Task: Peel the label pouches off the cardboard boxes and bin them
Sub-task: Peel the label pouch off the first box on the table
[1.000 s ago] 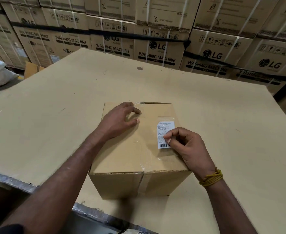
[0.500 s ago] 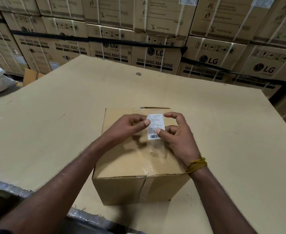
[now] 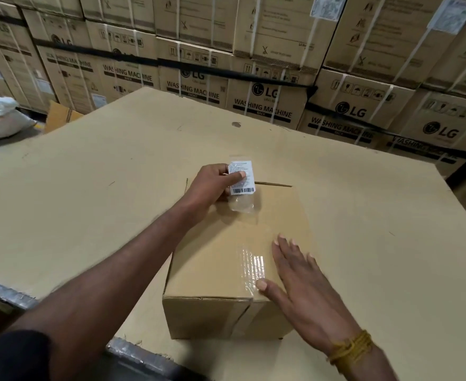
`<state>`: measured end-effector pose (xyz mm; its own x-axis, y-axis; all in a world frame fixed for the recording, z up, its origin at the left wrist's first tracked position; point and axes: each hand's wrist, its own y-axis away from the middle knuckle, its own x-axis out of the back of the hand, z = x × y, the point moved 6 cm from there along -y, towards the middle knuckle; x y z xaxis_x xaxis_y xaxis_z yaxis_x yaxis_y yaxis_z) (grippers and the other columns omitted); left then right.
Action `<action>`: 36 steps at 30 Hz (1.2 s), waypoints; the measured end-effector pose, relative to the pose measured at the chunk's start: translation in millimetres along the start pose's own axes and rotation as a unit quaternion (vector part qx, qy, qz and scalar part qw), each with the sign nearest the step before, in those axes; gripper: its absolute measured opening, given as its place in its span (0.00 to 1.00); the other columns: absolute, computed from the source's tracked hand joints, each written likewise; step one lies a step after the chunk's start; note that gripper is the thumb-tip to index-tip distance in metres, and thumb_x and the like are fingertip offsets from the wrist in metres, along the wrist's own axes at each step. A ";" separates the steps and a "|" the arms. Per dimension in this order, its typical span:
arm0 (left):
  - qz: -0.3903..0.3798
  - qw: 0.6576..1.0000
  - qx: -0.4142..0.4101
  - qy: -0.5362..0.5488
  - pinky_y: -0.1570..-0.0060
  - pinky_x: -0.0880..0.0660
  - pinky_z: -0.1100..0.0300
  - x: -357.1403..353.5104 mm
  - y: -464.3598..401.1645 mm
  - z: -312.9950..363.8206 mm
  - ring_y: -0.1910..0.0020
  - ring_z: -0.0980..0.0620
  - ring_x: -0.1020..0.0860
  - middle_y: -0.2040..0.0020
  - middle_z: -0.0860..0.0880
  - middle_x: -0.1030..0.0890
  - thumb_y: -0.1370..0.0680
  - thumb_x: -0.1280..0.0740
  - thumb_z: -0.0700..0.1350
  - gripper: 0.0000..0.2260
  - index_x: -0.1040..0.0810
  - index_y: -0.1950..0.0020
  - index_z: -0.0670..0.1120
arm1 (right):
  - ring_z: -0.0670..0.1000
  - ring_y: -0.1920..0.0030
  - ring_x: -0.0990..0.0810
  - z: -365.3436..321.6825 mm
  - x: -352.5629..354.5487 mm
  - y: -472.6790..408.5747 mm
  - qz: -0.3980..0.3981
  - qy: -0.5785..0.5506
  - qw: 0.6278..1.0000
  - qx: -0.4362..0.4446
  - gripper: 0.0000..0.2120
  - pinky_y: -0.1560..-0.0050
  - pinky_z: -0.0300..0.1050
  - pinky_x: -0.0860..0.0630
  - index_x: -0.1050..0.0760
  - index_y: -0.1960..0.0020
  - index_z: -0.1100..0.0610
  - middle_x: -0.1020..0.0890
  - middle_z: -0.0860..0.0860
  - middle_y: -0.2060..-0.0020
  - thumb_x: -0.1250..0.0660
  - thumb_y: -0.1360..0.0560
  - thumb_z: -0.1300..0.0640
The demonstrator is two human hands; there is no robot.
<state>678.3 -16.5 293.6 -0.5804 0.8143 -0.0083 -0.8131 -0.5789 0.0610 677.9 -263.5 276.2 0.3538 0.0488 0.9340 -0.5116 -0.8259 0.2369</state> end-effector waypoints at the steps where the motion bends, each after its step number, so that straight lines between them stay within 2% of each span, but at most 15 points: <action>1: 0.003 1.000 -0.002 0.001 0.53 0.19 0.50 0.1 -3.6 -1.2 0.56 0.47 0.18 0.50 0.39 0.15 0.21 0.30 0.45 0.09 0.17 0.44 0.42 | 0.40 0.25 0.71 -4.6 -1.8 7.4 -0.014 0.000 1.000 -0.003 0.41 0.27 0.39 0.69 0.71 0.22 0.47 0.72 0.39 0.25 0.63 0.28 0.28; 3: 0.016 1.000 -0.016 -0.004 0.61 0.20 0.56 0.3 -6.0 -3.7 0.60 0.51 0.17 0.54 0.44 0.14 0.21 0.30 0.44 0.08 0.17 0.45 0.42 | 0.39 0.26 0.72 -9.9 -0.4 13.6 -0.029 -0.002 0.999 -0.014 0.42 0.27 0.38 0.69 0.71 0.22 0.46 0.73 0.39 0.26 0.64 0.29 0.27; 5: 0.027 0.999 -0.035 -0.011 0.63 0.21 0.57 0.1 -7.3 -7.1 0.62 0.52 0.16 0.55 0.46 0.14 0.21 0.30 0.44 0.07 0.17 0.46 0.42 | 0.40 0.25 0.70 -8.2 2.9 2.6 -0.035 0.009 0.999 -0.026 0.41 0.26 0.39 0.68 0.70 0.22 0.47 0.72 0.39 0.26 0.63 0.27 0.28; 10: 0.055 0.996 -0.061 -0.037 0.63 0.19 0.46 4.2 -9.7 -10.2 0.63 0.48 0.16 0.57 0.45 0.14 0.21 0.30 0.45 0.07 0.16 0.50 0.43 | 0.46 0.21 0.65 -7.1 10.7 -48.7 -0.021 0.022 0.999 -0.042 0.42 0.22 0.47 0.63 0.65 0.20 0.52 0.66 0.47 0.21 0.61 0.24 0.29; 14: 0.056 0.995 -0.061 -0.056 0.66 0.18 0.40 5.6 -8.5 -12.8 0.63 0.45 0.15 0.58 0.45 0.14 0.21 0.31 0.47 0.07 0.17 0.51 0.44 | 0.43 0.22 0.65 -21.1 7.0 -14.1 -0.036 0.037 0.998 -0.036 0.41 0.23 0.43 0.63 0.66 0.20 0.51 0.68 0.44 0.22 0.60 0.23 0.29; 18: 0.053 0.994 -0.068 -0.067 0.64 0.17 0.41 3.3 -8.2 -12.1 0.62 0.47 0.15 0.59 0.47 0.15 0.21 0.32 0.47 0.07 0.17 0.53 0.45 | 0.43 0.22 0.64 -21.0 5.0 -4.4 -0.063 0.062 0.994 -0.061 0.43 0.22 0.45 0.62 0.66 0.20 0.50 0.68 0.44 0.23 0.63 0.26 0.28; 24: 0.047 0.992 -0.069 -0.092 0.60 0.18 0.38 -0.8 -11.6 -11.8 0.60 0.45 0.14 0.59 0.48 0.14 0.23 0.32 0.51 0.08 0.17 0.54 0.48 | 0.47 0.21 0.62 -7.3 15.1 -71.6 -0.021 0.037 0.995 -0.095 0.42 0.21 0.51 0.59 0.64 0.19 0.54 0.64 0.48 0.21 0.60 0.23 0.29; 31: 0.045 0.991 -0.078 -0.097 0.58 0.18 0.39 -0.3 -14.4 -14.8 0.59 0.48 0.15 0.59 0.50 0.14 0.23 0.32 0.51 0.07 0.17 0.53 0.49 | 0.43 0.23 0.67 -15.0 2.6 -3.9 -0.043 0.046 0.994 -0.095 0.41 0.22 0.46 0.63 0.69 0.21 0.49 0.70 0.41 0.24 0.63 0.26 0.28; 36: 0.038 0.985 -0.093 -0.141 0.56 0.19 0.42 -5.1 -15.8 -13.2 0.59 0.49 0.15 0.60 0.52 0.15 0.24 0.32 0.52 0.08 0.17 0.54 0.49 | 0.47 0.21 0.63 -8.3 16.7 -63.1 -0.021 0.031 0.992 -0.119 0.41 0.21 0.52 0.60 0.64 0.19 0.52 0.65 0.46 0.21 0.60 0.23 0.29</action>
<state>693.6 -12.1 279.5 -0.6261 0.7318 0.2692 -0.7769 -0.6152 -0.1344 709.5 -205.9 279.1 0.3332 0.1205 0.9351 -0.6711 -0.6664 0.3249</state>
